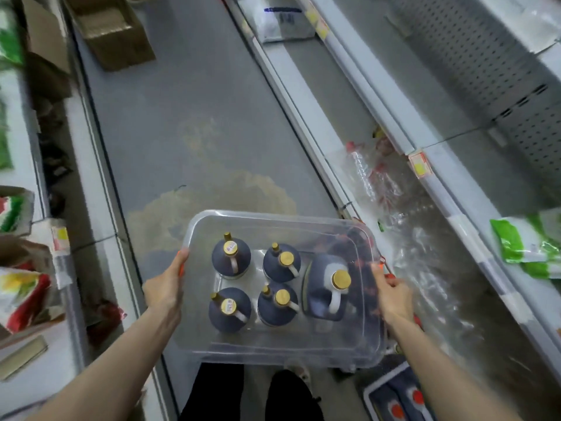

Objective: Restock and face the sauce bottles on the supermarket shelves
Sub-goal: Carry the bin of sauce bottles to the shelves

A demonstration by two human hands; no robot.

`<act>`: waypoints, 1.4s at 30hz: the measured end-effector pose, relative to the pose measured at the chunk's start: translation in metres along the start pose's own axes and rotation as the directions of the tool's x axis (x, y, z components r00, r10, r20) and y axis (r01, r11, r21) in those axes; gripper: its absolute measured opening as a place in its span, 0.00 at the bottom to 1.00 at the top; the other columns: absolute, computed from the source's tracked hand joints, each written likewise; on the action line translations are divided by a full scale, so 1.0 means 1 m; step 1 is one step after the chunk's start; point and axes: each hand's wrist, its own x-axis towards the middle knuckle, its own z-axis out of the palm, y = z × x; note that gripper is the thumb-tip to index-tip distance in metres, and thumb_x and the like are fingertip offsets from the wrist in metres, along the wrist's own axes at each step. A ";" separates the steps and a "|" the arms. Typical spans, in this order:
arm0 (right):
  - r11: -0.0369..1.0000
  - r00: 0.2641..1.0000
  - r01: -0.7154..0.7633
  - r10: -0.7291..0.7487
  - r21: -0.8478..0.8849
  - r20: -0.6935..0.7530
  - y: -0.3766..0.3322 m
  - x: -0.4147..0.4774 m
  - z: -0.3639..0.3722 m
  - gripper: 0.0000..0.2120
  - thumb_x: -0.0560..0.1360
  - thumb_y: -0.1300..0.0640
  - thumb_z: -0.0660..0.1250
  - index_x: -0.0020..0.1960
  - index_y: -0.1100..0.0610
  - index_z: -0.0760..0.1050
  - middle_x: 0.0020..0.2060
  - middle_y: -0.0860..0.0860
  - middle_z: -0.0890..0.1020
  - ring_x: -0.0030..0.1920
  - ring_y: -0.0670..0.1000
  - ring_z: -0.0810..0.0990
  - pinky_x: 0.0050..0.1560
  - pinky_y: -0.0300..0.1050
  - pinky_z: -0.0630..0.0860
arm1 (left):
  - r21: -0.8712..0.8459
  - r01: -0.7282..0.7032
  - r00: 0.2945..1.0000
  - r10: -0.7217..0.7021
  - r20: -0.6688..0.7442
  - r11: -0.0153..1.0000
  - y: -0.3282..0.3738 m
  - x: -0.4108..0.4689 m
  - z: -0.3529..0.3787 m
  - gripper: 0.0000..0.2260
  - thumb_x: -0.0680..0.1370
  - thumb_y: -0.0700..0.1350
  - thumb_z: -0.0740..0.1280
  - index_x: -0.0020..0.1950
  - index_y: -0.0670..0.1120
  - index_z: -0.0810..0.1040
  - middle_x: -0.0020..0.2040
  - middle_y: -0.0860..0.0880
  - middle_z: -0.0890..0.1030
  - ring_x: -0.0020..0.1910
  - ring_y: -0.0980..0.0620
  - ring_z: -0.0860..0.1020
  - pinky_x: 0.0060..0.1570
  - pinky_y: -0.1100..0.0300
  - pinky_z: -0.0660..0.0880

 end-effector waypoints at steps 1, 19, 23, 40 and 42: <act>1.000 1.000 -0.005 0.005 0.002 -0.015 -0.012 0.001 0.011 0.28 0.73 0.35 0.65 0.27 0.57 0.67 0.26 0.54 0.74 0.33 0.58 0.75 0.41 0.53 0.73 | 0.027 -0.005 1.000 0.004 0.015 1.000 0.017 0.013 0.005 0.21 0.65 0.59 0.77 0.37 0.42 0.78 0.39 0.44 0.79 0.29 0.49 0.69 0.31 0.59 0.66; 0.954 0.962 -0.268 0.273 0.132 -0.026 -0.147 0.123 0.155 0.28 0.76 0.36 0.60 0.35 0.61 0.74 0.35 0.58 0.78 0.40 0.59 0.77 0.42 0.49 0.71 | 0.356 -0.126 0.987 0.083 0.135 0.926 0.216 0.191 0.191 0.21 0.64 0.61 0.77 0.37 0.43 0.79 0.32 0.47 0.76 0.27 0.49 0.68 0.29 0.59 0.66; 0.931 0.940 -0.327 0.338 0.163 -0.049 -0.158 0.165 0.179 0.35 0.71 0.27 0.57 0.38 0.61 0.76 0.38 0.60 0.81 0.40 0.61 0.80 0.47 0.55 0.78 | 0.410 -0.177 0.975 0.103 0.197 0.895 0.236 0.222 0.258 0.20 0.67 0.58 0.76 0.36 0.42 0.76 0.33 0.46 0.74 0.28 0.50 0.67 0.29 0.58 0.65; 0.713 0.718 -0.551 0.670 0.434 -0.190 -0.112 0.338 0.279 0.32 0.76 0.35 0.58 0.57 0.65 0.78 0.53 0.65 0.81 0.55 0.66 0.78 0.58 0.57 0.74 | 0.655 -0.278 0.926 0.014 0.377 0.703 0.193 0.361 0.530 0.20 0.67 0.60 0.75 0.37 0.44 0.78 0.37 0.45 0.78 0.31 0.50 0.72 0.40 0.54 0.71; 0.684 0.692 -0.578 0.700 0.445 -0.176 -0.097 0.355 0.293 0.34 0.76 0.34 0.58 0.59 0.64 0.77 0.55 0.64 0.80 0.57 0.66 0.78 0.59 0.57 0.74 | 0.689 -0.290 0.914 -0.021 0.404 0.664 0.179 0.375 0.555 0.20 0.66 0.62 0.75 0.39 0.45 0.78 0.38 0.45 0.79 0.34 0.50 0.75 0.41 0.55 0.73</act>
